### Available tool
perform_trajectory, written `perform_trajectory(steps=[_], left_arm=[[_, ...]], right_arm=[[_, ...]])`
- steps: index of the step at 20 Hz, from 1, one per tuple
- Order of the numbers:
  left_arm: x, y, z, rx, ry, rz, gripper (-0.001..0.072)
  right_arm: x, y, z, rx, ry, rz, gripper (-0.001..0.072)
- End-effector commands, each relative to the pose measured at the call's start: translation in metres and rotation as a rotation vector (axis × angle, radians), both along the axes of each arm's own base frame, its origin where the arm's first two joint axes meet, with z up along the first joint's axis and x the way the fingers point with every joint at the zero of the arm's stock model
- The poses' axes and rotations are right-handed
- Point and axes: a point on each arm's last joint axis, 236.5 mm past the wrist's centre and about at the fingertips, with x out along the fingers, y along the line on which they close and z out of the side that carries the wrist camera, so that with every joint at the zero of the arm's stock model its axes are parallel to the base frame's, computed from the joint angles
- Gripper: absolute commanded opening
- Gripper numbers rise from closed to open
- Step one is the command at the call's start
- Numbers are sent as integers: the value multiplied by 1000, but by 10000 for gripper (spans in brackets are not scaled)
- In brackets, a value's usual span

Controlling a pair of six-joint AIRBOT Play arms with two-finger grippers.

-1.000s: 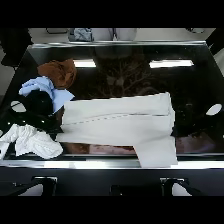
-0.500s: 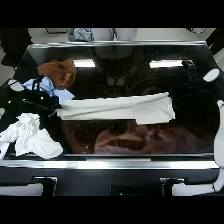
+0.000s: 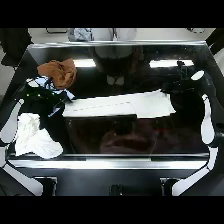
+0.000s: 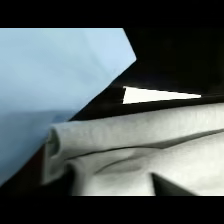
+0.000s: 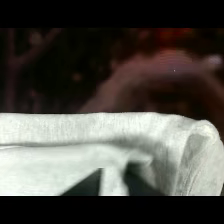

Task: Fold the shirts.

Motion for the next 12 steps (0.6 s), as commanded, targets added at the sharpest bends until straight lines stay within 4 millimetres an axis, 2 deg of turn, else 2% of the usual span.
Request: perform_trajectory(steps=[1, 3, 4, 5, 6, 8, 10, 12], left_arm=[[2, 6, 12, -24, 13, 1, 720], [5, 15, 47, -16, -48, -17, 720], [7, 16, 65, -7, -92, -13, 720], [9, 16, 86, 5, -146, -18, 720], [11, 12, 107, 16, -200, -25, 720], [8, 2, 141, 28, -278, -43, 720], [2, -14, 171, 36, -345, -79, 720], [-6, -34, 196, 36, -398, -116, 720]], right_arm=[[-9, -7, 18, -40, -25, 110, 698], [-29, -59, 26, -161, 31, 79, 710], [-45, -83, 21, -167, 99, 29, 710], [-60, -94, 13, -132, 157, 10, 710], [-74, -96, 3, -69, 217, 8, 711], [-95, -83, -17, 57, 318, 43, 711], [-99, -66, -36, 152, 370, 64, 711], [-87, -44, -46, 270, 356, 58, 711]])
